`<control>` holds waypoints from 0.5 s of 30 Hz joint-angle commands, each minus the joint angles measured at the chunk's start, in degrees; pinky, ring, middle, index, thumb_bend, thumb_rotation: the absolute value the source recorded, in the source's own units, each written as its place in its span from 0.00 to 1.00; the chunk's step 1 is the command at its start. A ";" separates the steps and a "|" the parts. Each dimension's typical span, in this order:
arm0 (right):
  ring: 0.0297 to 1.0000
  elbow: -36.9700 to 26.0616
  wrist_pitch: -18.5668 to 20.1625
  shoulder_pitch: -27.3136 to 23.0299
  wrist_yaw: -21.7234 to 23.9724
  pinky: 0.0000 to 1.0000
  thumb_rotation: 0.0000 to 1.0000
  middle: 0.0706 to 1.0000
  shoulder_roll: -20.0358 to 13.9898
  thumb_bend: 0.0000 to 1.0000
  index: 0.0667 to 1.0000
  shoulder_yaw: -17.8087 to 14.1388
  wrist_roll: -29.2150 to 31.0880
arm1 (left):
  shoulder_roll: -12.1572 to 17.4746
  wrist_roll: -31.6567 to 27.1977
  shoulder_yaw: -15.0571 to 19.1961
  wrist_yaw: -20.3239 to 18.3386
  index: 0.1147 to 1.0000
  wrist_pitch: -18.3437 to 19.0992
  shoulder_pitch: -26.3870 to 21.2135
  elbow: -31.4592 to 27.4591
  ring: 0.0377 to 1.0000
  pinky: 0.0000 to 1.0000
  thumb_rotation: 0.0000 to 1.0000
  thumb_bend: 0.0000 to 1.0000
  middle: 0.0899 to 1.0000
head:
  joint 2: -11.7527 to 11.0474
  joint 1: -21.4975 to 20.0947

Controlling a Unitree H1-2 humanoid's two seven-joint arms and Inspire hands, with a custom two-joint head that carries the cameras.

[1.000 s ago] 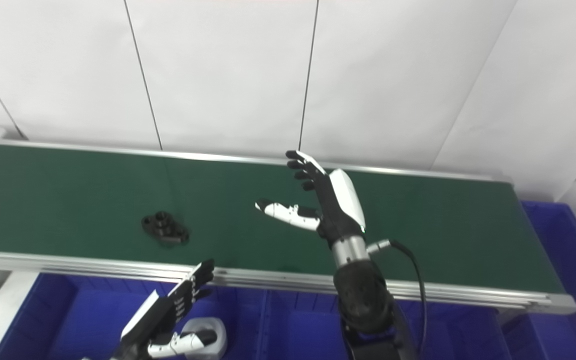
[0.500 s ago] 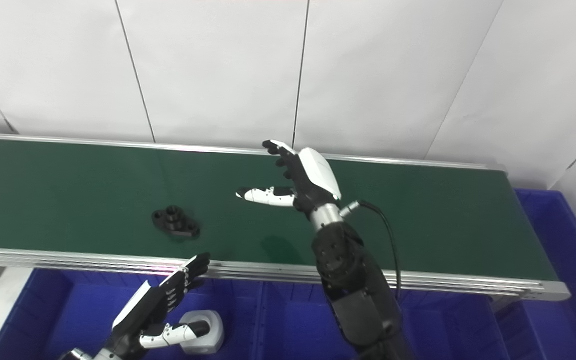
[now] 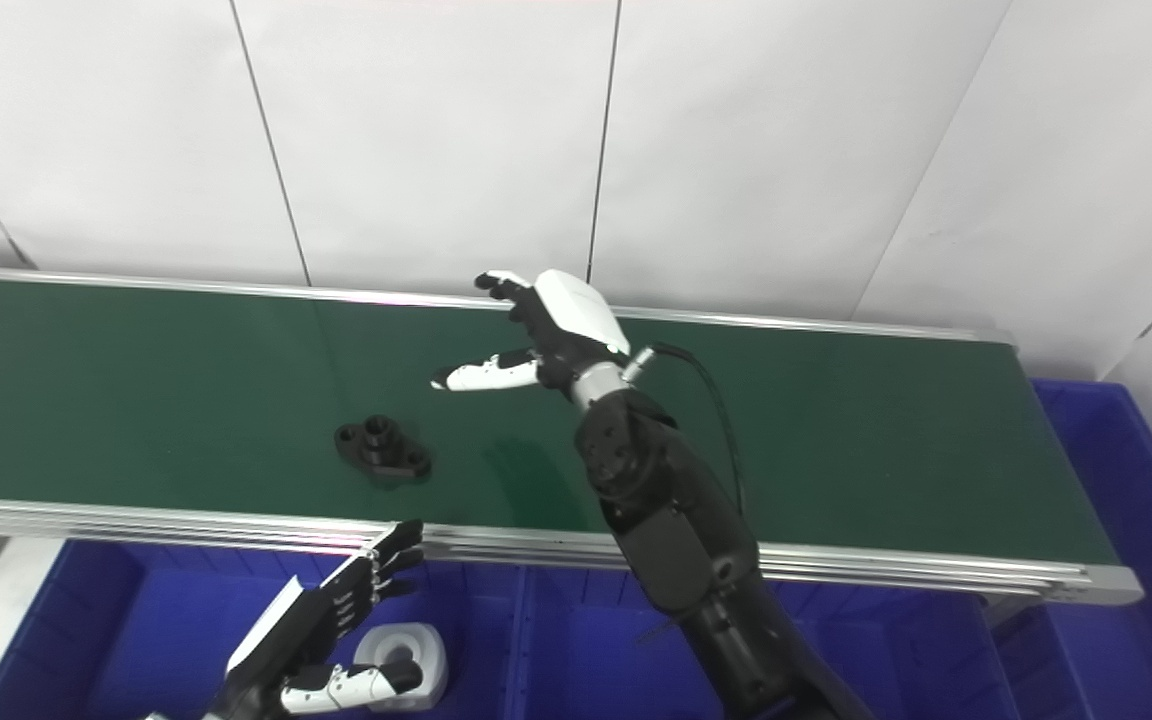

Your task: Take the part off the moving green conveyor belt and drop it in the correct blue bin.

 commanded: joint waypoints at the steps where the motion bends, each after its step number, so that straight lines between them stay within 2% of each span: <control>1: 0.83 0.25 1.47 -3.78 0.06 0.72 0.47 0.87 1.05 0.85 0.86 0.66 -1.05 | -0.38 0.18 -0.25 0.25 0.93 -1.45 -0.65 -1.60 0.94 0.88 0.41 0.83 0.96 | -0.04 0.02; 7: 0.84 3.32 0.87 -5.47 0.98 0.73 0.46 0.87 1.67 0.84 0.86 3.49 -2.09 | -0.57 0.59 -0.77 0.22 0.94 -0.62 -0.69 -2.00 0.97 0.91 0.42 0.82 0.98 | -0.30 0.09; 11: 0.83 5.82 0.43 -6.38 0.78 0.72 0.46 0.87 2.40 0.85 0.86 4.81 -2.45 | -0.75 0.39 -0.97 0.12 0.95 -1.60 -0.85 -1.54 0.97 0.92 0.41 0.81 0.98 | -0.24 0.35; 15: 0.84 6.30 0.37 -6.01 0.95 0.76 0.46 0.86 2.45 0.86 0.86 6.57 -3.44 | -1.24 0.35 -0.86 0.37 0.95 -2.73 -0.86 -1.08 0.96 0.92 0.41 0.81 0.97 | -0.10 0.52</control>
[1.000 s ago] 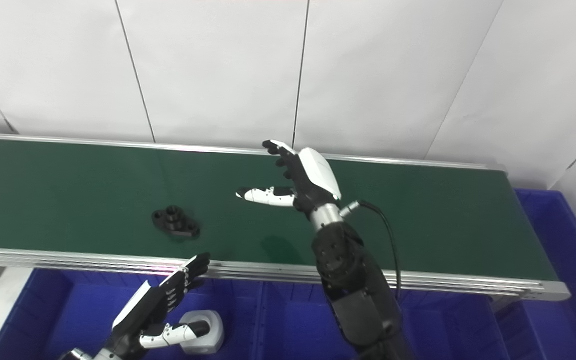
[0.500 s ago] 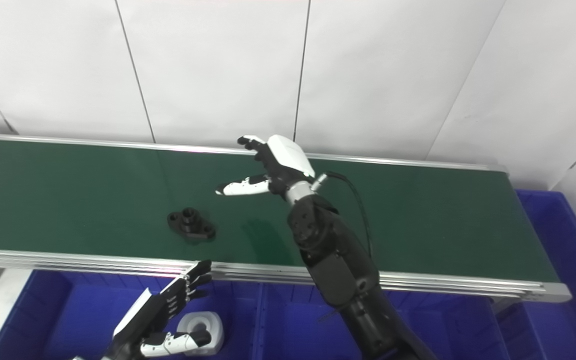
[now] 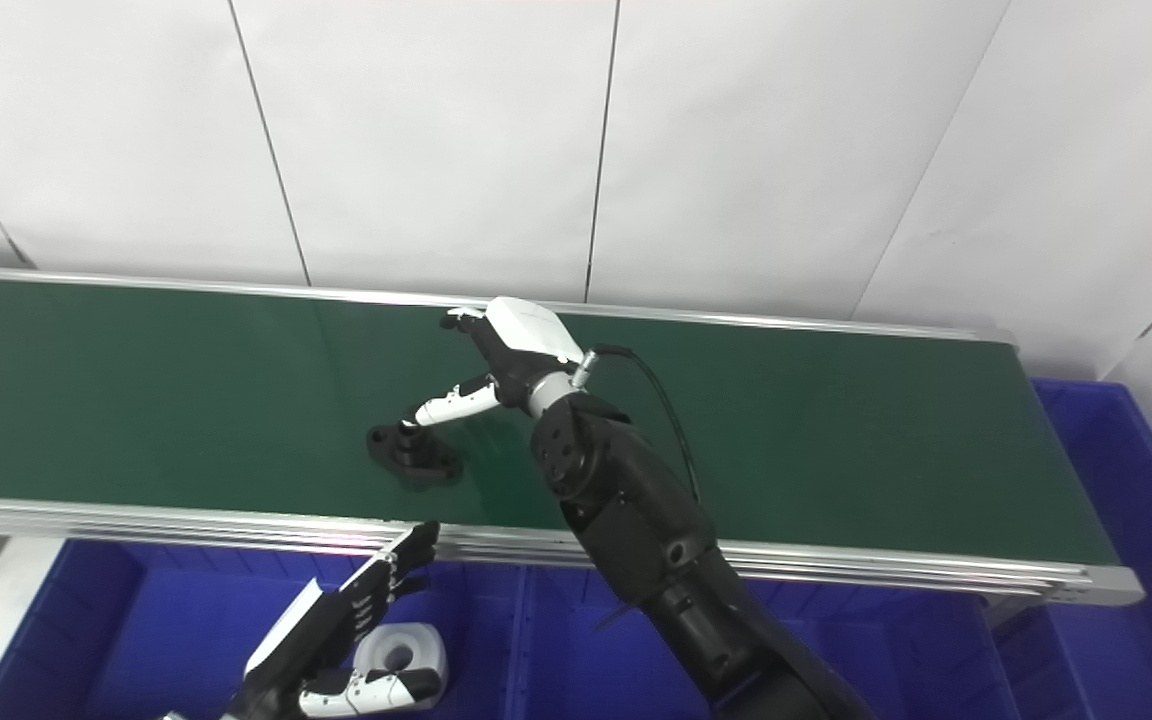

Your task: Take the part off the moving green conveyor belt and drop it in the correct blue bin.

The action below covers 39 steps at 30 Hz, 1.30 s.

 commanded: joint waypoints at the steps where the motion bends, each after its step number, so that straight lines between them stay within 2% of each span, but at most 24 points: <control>1: 0.84 -0.58 -1.34 -2.75 -0.76 0.76 0.46 0.86 0.65 0.86 0.86 0.72 -1.08 | -0.29 -0.76 0.19 0.42 0.94 -2.55 -0.78 -1.04 0.96 0.93 0.41 0.81 0.96 | 0.04 0.03; 10: 0.81 1.11 -2.13 -0.86 -0.48 0.74 0.49 0.84 0.27 0.85 0.84 4.82 -2.66 | -0.78 -0.26 0.12 0.52 0.94 -2.49 -0.57 -1.88 0.96 0.92 0.42 0.81 0.97 | 0.50 0.49; 17: 0.75 2.45 -1.90 0.21 0.22 0.66 0.42 0.78 -0.88 0.84 0.79 6.78 -3.60 | -1.19 0.74 0.06 1.20 0.94 -2.52 -0.34 -2.27 0.96 0.92 0.44 0.81 0.97 | 0.75 0.34; 19: 0.75 2.46 -1.59 0.64 0.57 0.65 0.39 0.78 -1.21 0.84 0.78 6.78 -3.56 | -1.20 0.61 0.03 1.29 0.94 -2.39 -0.29 -2.40 0.97 0.92 0.45 0.82 0.97 | 0.90 0.29; 22: 0.79 2.35 -1.72 1.36 0.57 0.70 0.35 0.81 -1.83 0.84 0.78 6.52 -3.41 | -1.15 0.40 -0.05 1.46 0.93 -3.14 -0.41 -2.14 0.96 0.92 0.44 0.81 0.96 | 0.97 0.34; 26: 0.72 1.21 -0.60 2.31 1.23 0.63 0.30 0.76 -3.07 0.82 0.77 6.60 -3.90 | -1.17 -0.59 -0.09 1.29 0.93 -3.24 -0.51 -1.96 0.94 0.90 0.42 0.81 0.95 | 1.05 0.30; 32: 0.70 0.28 0.16 3.64 1.91 0.61 0.28 0.75 -4.76 0.79 0.77 6.39 -4.60 | -0.96 -0.16 -0.06 1.45 0.93 -2.84 -0.38 -2.44 0.94 0.90 0.43 0.81 0.95 | 1.30 0.22; 34: 0.66 -0.04 -0.21 4.15 2.13 0.58 0.25 0.70 -5.41 0.75 0.71 6.29 -4.52 | -0.97 -0.14 -0.03 1.50 0.93 -2.92 -0.39 -2.45 0.94 0.90 0.42 0.81 0.95 | 1.39 0.23; 38: 0.64 -0.94 0.22 5.42 2.68 0.56 0.18 0.68 -6.14 0.70 0.65 5.52 -3.96 | -0.94 -0.49 0.03 1.36 0.93 -3.04 -0.58 -2.39 0.94 0.89 0.41 0.81 0.95 | 1.59 0.20; 39: 0.65 -1.04 0.52 5.65 2.84 0.57 0.17 0.69 -6.25 0.70 0.66 5.60 -4.22 | -0.94 -0.42 0.06 1.39 0.93 -2.82 -0.59 -2.48 0.94 0.89 0.41 0.81 0.95 | 1.59 0.20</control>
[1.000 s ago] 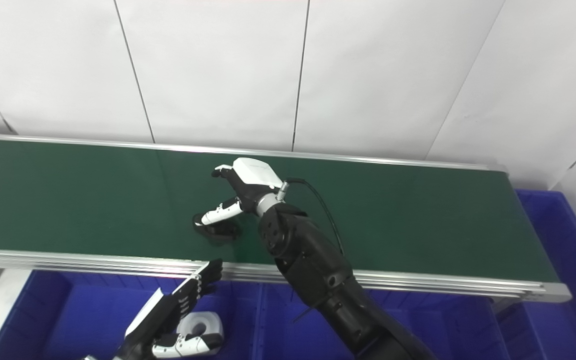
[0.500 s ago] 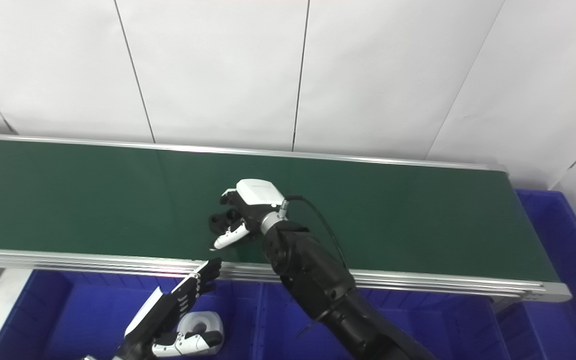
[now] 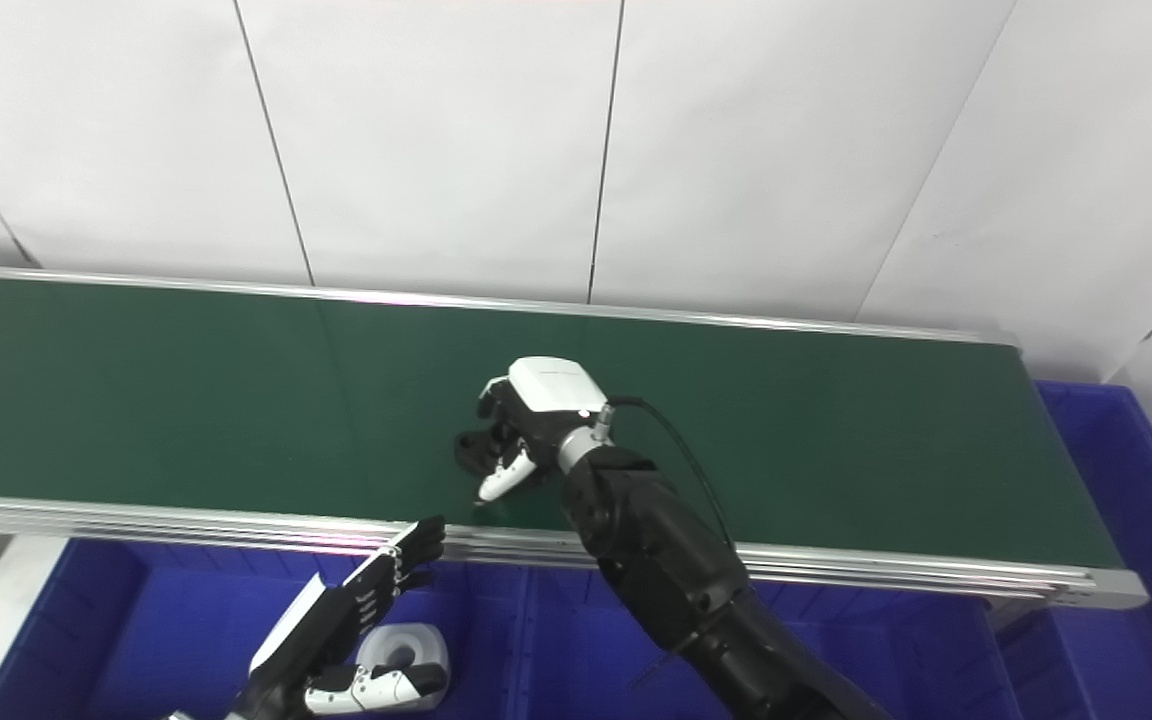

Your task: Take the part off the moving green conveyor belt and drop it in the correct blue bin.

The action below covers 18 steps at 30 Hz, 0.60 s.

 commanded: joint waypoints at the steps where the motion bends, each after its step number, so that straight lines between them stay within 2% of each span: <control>1: 0.64 -0.52 0.69 1.12 2.16 0.57 0.16 0.69 -0.38 0.70 0.68 0.09 0.11 | -0.20 -0.86 0.18 0.17 0.93 -1.63 -0.68 -2.24 0.94 0.89 0.42 0.81 0.95 | 0.07 -0.13; 2: 0.64 -0.66 0.73 1.39 2.11 0.57 0.16 0.69 -0.50 0.69 0.68 0.28 -0.22 | -0.10 -0.96 0.17 0.04 0.93 -1.49 -0.72 -2.29 0.94 0.89 0.42 0.81 0.95 | 0.14 -0.14; 4: 0.58 -1.08 0.78 2.04 1.96 0.52 0.14 0.62 -0.66 0.68 0.65 0.55 -0.72 | 0.01 -0.98 0.19 -0.03 0.93 -1.44 -0.74 -2.35 0.95 0.90 0.42 0.81 0.96 | 0.20 -0.22; 5: 0.52 -1.31 0.74 2.41 1.95 0.45 0.06 0.51 -0.74 0.59 0.56 0.62 -0.84 | 0.01 -0.90 0.21 0.02 0.93 -1.34 -0.72 -2.40 0.95 0.90 0.42 0.81 0.96 | 0.20 -0.22; 7: 0.48 -1.69 0.56 2.83 2.33 0.42 0.01 0.44 -0.91 0.53 0.50 0.80 -1.20 | -0.02 -0.89 0.25 0.08 0.93 -1.32 -0.69 -2.47 0.95 0.90 0.42 0.81 0.95 | 0.33 -0.13; 11: 0.44 -2.60 -0.84 4.46 1.26 0.38 0.00 0.45 -1.78 0.52 0.47 1.80 -2.77 | 0.01 -0.70 0.25 0.12 0.92 -1.04 -0.68 -2.79 0.95 0.88 0.42 0.81 0.95 | 0.53 -0.18; 15: 0.41 -2.53 -2.78 5.42 -1.44 0.38 0.00 0.49 -2.68 0.51 0.47 3.01 -4.57 | -0.02 -0.86 0.27 0.05 0.92 -0.62 -0.75 -2.99 0.95 0.88 0.42 0.81 0.95 | 0.67 -0.20; 18: 0.40 -2.15 -4.01 5.89 -3.50 0.33 0.00 0.48 -3.18 0.51 0.47 3.70 -5.80 | -0.11 -0.81 0.35 0.20 0.92 -0.58 -0.74 -3.03 0.95 0.89 0.41 0.82 0.95 | 0.75 -0.17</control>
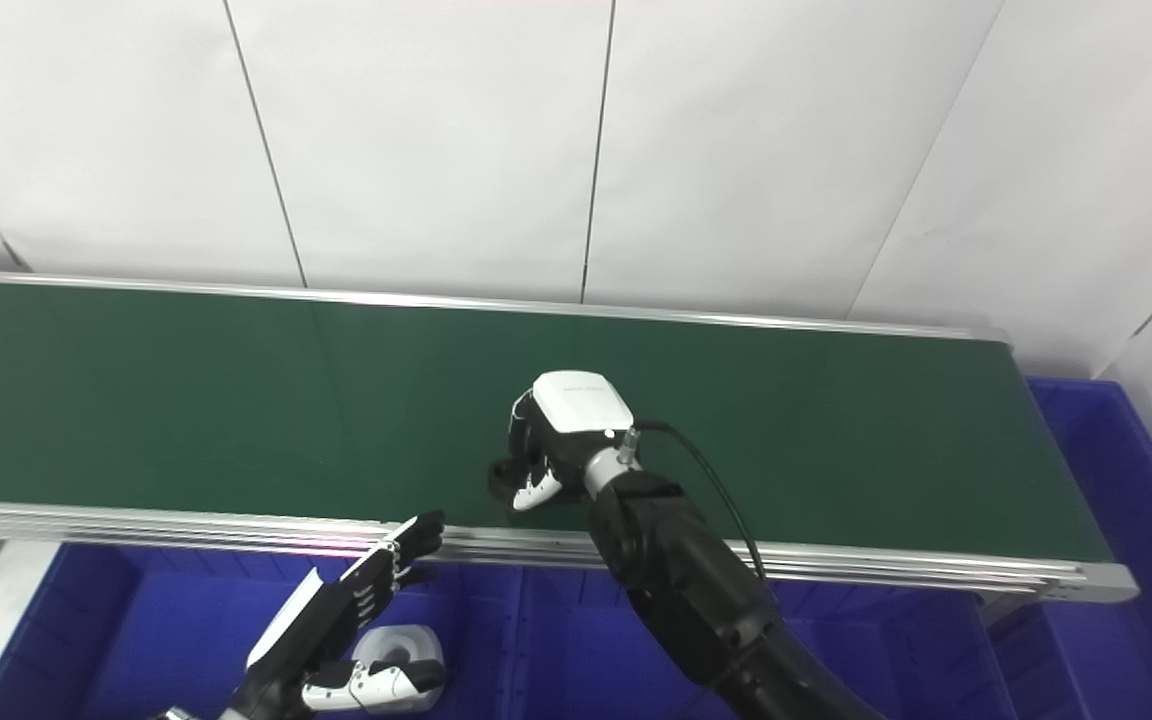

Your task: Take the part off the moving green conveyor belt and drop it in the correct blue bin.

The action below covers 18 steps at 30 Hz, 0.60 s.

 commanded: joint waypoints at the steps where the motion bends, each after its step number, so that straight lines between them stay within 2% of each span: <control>1: 0.40 1.55 -2.38 1.92 -0.78 0.32 0.00 0.48 -0.30 0.51 0.47 1.84 -1.86 | -0.17 -0.99 0.28 0.13 0.92 -0.62 -0.73 -1.64 0.95 0.89 0.41 0.82 0.95 | 0.07 0.06; 6: 0.38 1.38 -3.36 2.70 -4.14 0.29 0.00 0.48 -0.75 0.51 0.47 2.16 -3.70 | 0.05 -1.00 0.26 0.00 0.92 -0.63 -1.02 -1.46 0.95 0.89 0.42 0.81 0.95 | 0.05 -0.01; 9: 0.39 0.14 -4.85 3.48 -6.77 0.27 0.00 0.48 -0.72 0.51 0.46 0.85 -2.88 | 0.09 -1.29 0.32 -0.10 0.92 -0.13 -1.01 -1.52 0.96 0.90 0.41 0.81 0.95 | 0.21 0.00; 10: 0.40 -0.32 -5.38 3.76 -7.60 0.23 0.00 0.46 -0.69 0.52 0.46 0.36 -2.52 | 0.12 -1.28 0.33 -0.09 0.92 -0.07 -1.00 -1.54 0.96 0.90 0.42 0.81 0.96 | 0.21 0.00; 13: 0.40 -5.46 -4.92 5.23 -8.30 0.19 0.00 0.44 -0.57 0.52 0.47 -1.51 -1.89 | 0.27 -1.43 0.33 -0.26 0.92 0.37 -0.95 -1.76 0.96 0.89 0.41 0.82 0.96 | 0.31 -0.13; 18: 0.34 -18.72 -0.50 8.17 -3.20 0.23 0.00 0.42 -0.89 0.51 0.50 -4.40 -2.72 | 0.20 -1.60 0.27 -0.23 0.92 -0.65 -1.12 -1.26 0.95 0.88 0.42 0.82 0.96 | 0.56 -0.18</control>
